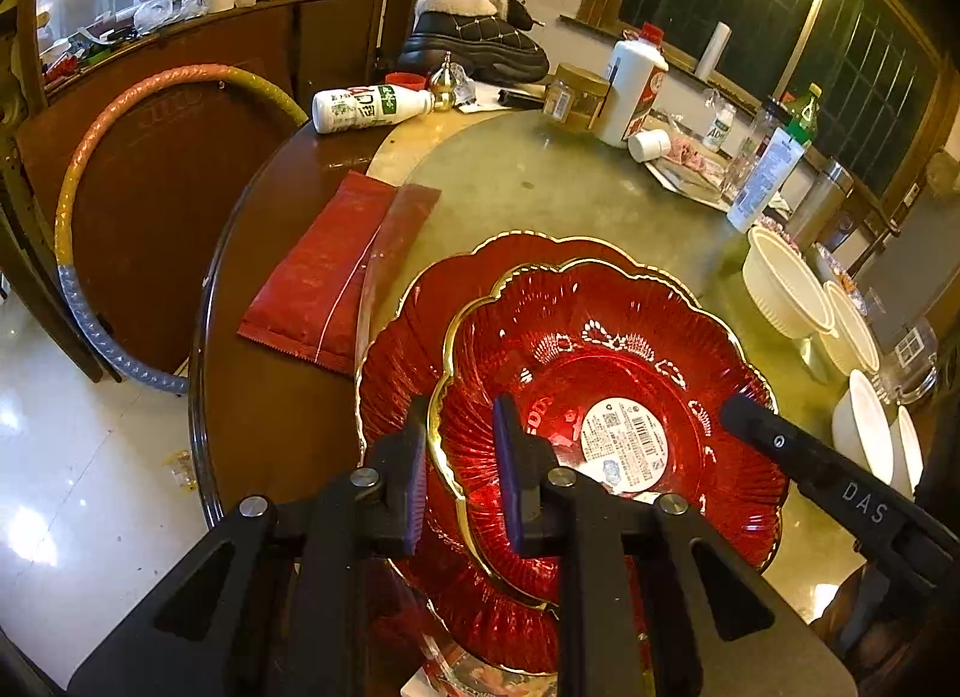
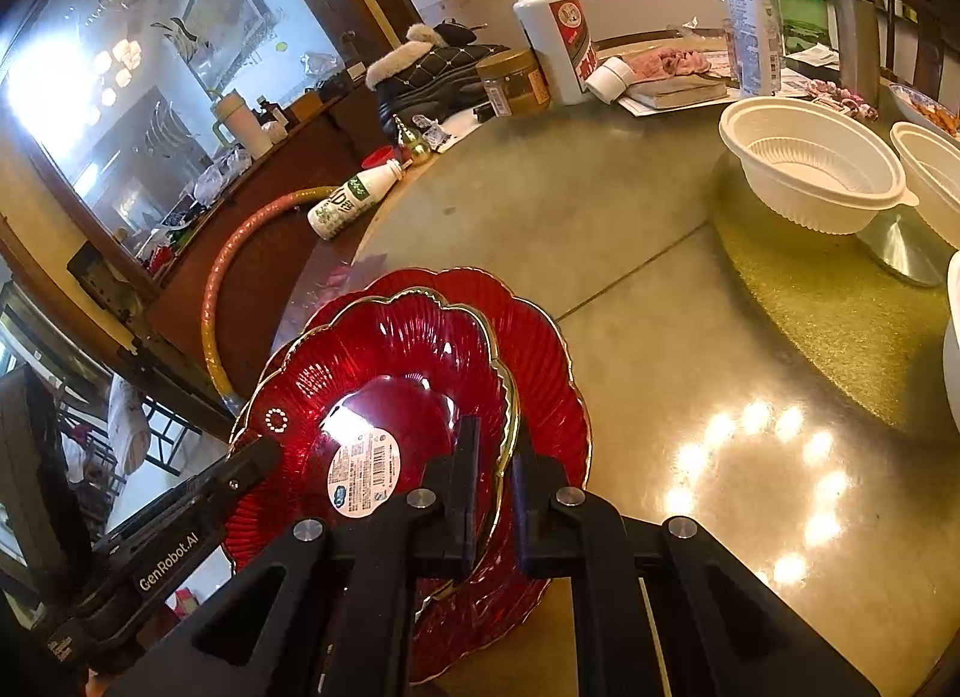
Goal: Organize plates and bowls
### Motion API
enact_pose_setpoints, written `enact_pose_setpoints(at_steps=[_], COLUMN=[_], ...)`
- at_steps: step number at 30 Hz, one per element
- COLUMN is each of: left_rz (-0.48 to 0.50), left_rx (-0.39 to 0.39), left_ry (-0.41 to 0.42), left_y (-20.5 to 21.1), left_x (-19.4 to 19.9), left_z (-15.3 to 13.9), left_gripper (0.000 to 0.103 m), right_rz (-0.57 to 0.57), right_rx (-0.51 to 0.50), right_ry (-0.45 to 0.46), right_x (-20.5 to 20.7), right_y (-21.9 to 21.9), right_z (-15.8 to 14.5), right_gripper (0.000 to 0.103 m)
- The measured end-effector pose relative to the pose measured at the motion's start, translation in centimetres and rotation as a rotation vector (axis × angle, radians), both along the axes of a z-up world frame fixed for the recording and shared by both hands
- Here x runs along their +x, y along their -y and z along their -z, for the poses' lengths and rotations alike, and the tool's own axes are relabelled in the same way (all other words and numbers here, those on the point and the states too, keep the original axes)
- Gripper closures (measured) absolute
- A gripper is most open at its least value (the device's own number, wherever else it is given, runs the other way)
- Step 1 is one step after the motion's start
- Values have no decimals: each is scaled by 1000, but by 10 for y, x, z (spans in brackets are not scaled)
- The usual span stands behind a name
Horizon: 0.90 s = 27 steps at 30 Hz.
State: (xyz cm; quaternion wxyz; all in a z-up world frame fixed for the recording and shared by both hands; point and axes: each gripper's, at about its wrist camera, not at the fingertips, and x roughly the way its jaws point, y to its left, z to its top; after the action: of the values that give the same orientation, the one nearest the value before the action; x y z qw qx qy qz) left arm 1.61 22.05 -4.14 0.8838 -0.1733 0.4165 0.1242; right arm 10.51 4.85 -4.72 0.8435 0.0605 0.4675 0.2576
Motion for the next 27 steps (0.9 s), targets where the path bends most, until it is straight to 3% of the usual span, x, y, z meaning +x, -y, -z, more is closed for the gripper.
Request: enact_pose_setpoints(at_steps=[22, 27], left_rz=[-11, -10], left_rx=[106, 114], left_ry=[-92, -118], left_y=[6, 7], left_x=[17, 20], left_z=[5, 5], left_gripper=[84, 83], right_rz=[-16, -31], right_rx=[-106, -169], right_ry=[8, 6], right_x=[5, 6], right_y=[-16, -25], right_z=[5, 4], right_gripper=[93, 88])
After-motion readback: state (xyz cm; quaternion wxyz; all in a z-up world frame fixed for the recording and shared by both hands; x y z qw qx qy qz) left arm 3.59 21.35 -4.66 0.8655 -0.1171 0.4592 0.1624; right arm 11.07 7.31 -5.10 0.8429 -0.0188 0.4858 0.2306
